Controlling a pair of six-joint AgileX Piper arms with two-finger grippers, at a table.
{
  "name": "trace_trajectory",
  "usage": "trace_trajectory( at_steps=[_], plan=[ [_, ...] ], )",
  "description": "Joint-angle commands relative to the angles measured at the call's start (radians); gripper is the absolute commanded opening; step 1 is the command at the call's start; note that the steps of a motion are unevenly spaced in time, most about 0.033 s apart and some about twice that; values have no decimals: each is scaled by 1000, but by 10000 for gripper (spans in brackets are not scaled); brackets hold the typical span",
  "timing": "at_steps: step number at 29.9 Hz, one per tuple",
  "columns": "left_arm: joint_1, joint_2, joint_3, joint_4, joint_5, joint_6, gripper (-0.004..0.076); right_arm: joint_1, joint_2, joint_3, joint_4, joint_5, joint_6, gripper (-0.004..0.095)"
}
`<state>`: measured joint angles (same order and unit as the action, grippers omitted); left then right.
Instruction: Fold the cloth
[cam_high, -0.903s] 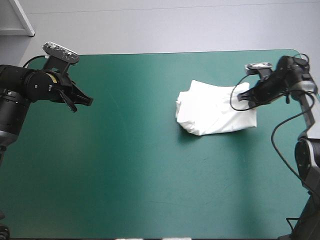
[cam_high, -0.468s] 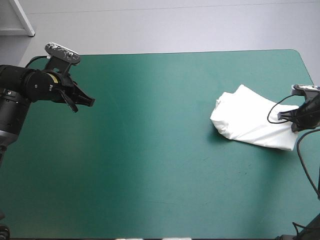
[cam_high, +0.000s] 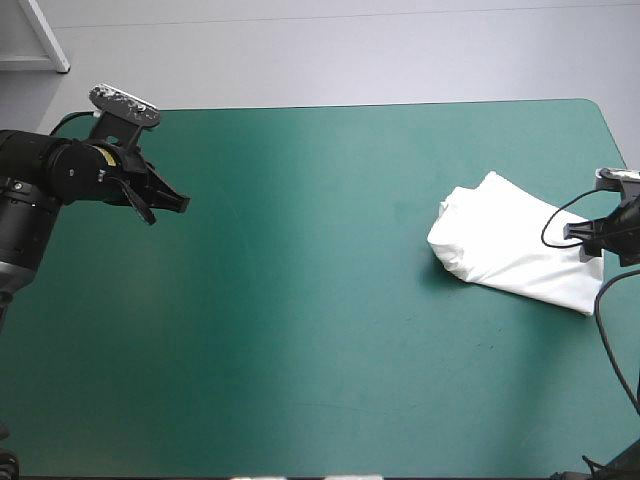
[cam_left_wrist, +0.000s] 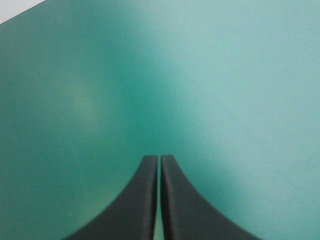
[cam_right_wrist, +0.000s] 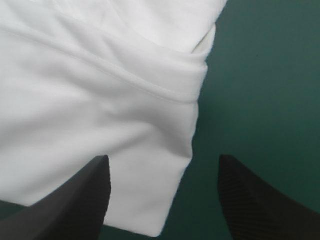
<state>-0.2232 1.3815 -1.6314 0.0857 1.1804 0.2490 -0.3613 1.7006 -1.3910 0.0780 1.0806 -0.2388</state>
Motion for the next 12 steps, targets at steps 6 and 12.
trace_trajectory(
  at_steps=[6, 12],
  plan=[
    [-2, -168, -24, 88, -159, -133, 19, -6, -362, -56, 475, -92, -311, -15],
    [-2, -297, -24, 179, -201, -160, 19, -6, -689, -66, 548, -254, -386, 3]
  ],
)
